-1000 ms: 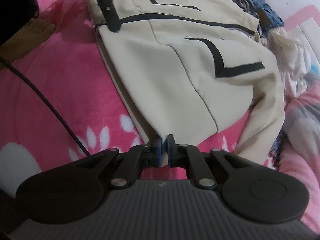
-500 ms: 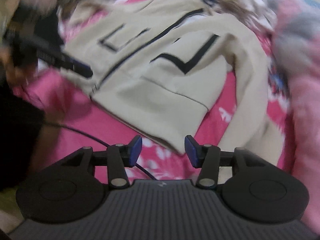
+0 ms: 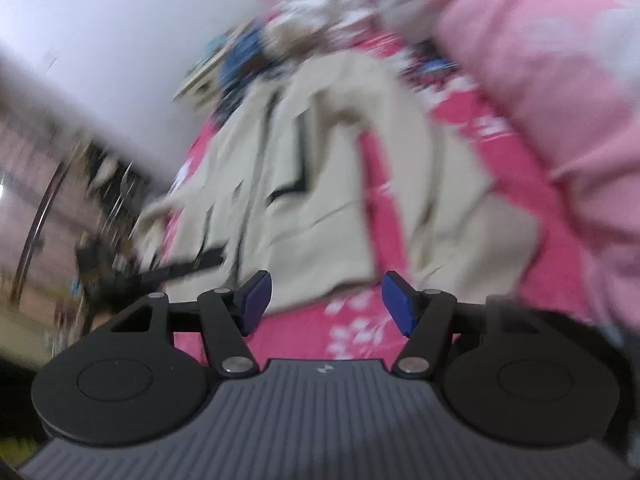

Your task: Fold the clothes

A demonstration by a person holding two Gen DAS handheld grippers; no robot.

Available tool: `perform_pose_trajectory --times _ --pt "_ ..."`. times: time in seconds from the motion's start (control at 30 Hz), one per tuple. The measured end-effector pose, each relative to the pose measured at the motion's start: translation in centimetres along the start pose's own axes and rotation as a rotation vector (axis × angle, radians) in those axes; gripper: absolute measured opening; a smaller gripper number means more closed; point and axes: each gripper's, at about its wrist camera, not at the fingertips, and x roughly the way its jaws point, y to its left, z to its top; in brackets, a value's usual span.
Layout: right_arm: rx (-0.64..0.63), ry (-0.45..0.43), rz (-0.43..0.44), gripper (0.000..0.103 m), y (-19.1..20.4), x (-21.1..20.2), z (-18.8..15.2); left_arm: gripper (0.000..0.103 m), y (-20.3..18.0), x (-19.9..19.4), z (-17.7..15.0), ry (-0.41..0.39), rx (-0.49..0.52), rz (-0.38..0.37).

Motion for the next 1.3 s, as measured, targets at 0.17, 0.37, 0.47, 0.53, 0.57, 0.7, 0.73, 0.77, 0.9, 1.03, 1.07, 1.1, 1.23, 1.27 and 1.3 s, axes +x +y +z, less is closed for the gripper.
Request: perform_pose_trajectory --times 0.17,0.37,0.47,0.53,0.57,0.7,0.73,0.77,0.9,1.03,1.07,1.1,1.23,1.27,1.3 --pt "0.004 0.033 -0.014 0.061 0.0 3.2 3.1 0.046 -0.2 1.7 -0.1 0.019 0.044 0.019" --pt "-0.039 0.172 -0.020 0.061 1.7 11.0 5.3 0.046 -0.2 1.1 0.1 0.015 0.058 0.030" --pt "-0.073 0.172 0.000 0.061 3.1 14.0 6.9 0.046 -0.5 0.3 1.4 -0.027 0.082 0.009" --pt "-0.086 0.155 0.007 0.061 3.9 15.6 8.6 0.046 -0.9 0.6 2.6 -0.049 0.096 -0.011" --pt "-0.092 0.147 0.010 0.061 4.3 16.4 9.5 0.046 -1.2 1.0 3.3 -0.055 0.104 -0.020" --pt "-0.134 0.087 0.029 0.061 6.4 19.4 13.8 0.046 -1.5 4.0 5.1 -0.047 0.114 -0.045" --pt "-0.147 0.066 0.036 0.061 7.1 20.1 15.0 0.046 -1.5 4.9 5.3 -0.039 0.111 -0.053" --pt "-0.163 0.047 0.044 0.061 7.7 20.8 16.2 0.046 -1.3 5.7 5.3 -0.029 0.103 -0.064" --pt "-0.305 0.013 -0.008 0.061 11.8 25.6 20.7 0.046 -0.4 8.0 4.2 0.001 0.052 -0.108" --pt "-0.541 0.017 -0.116 0.061 16.3 32.3 23.1 0.046 1.2 8.7 3.1 -0.010 -0.025 -0.165" --pt "-0.603 0.018 -0.155 0.061 17.2 34.0 23.2 0.046 1.6 8.7 2.9 -0.016 -0.038 -0.178" --pt "-0.673 0.022 -0.195 0.060 18.2 36.2 23.3 0.046 1.9 8.7 2.8 -0.023 -0.048 -0.190" --pt "-0.869 0.097 -0.390 0.058 19.1 43.6 23.9 0.046 2.1 8.3 2.2 -0.053 -0.050 -0.199" --pt "-0.885 0.141 -0.433 0.058 18.5 45.1 24.1 0.044 1.9 8.0 2.1 -0.067 -0.041 -0.195" --pt "-0.894 0.170 -0.461 0.054 18.1 46.0 24.2 0.044 1.8 7.4 2.1 -0.097 -0.021 -0.193"
